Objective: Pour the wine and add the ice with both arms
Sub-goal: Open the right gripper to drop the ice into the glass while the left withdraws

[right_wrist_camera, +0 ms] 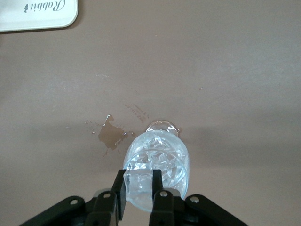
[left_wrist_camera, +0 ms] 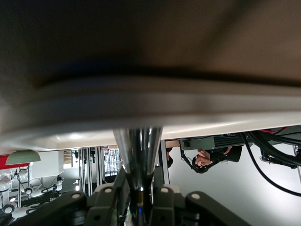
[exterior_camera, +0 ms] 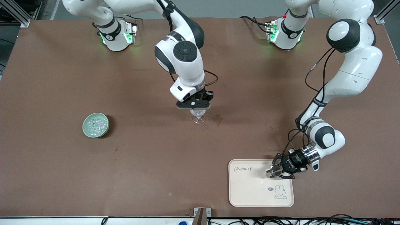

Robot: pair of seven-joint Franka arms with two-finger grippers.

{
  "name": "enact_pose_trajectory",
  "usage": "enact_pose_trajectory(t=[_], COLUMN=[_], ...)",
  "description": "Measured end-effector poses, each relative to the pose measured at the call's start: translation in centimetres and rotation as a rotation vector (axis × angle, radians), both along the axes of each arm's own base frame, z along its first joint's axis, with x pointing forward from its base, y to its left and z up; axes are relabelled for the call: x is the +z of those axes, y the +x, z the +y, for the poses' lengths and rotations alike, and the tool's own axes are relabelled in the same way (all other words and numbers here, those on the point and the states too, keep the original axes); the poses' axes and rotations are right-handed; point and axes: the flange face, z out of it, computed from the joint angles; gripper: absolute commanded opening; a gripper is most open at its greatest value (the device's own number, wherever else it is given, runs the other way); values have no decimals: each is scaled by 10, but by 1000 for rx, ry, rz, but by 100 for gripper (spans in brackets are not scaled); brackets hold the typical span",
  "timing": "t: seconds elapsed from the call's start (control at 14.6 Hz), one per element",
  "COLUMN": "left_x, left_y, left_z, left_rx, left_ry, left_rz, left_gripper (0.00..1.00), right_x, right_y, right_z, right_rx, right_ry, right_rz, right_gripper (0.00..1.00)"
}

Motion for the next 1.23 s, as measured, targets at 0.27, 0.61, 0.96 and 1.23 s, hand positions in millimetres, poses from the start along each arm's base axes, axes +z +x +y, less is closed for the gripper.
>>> enact_pose_trajectory(t=[0.27, 0.61, 0.96, 1.23], left_x=[1, 21, 76, 125], left_y=[1, 1, -14, -29], left_z=[2, 22, 52, 118], left_rx=[3, -44, -297, -524], left_ry=[2, 112, 367, 515], left_rz=[-2, -43, -106, -126], left_gripper=[100, 100, 100, 100], right_x=[-3, -4, -3, -2], right_y=[0, 1, 1, 1], right_z=[-4, -6, -6, -6], right_rx=[-3, -6, -6, -6], right_ry=[-20, -31, -31, -29], right_rz=[17, 26, 26, 24], right_gripper=[3, 8, 85, 89])
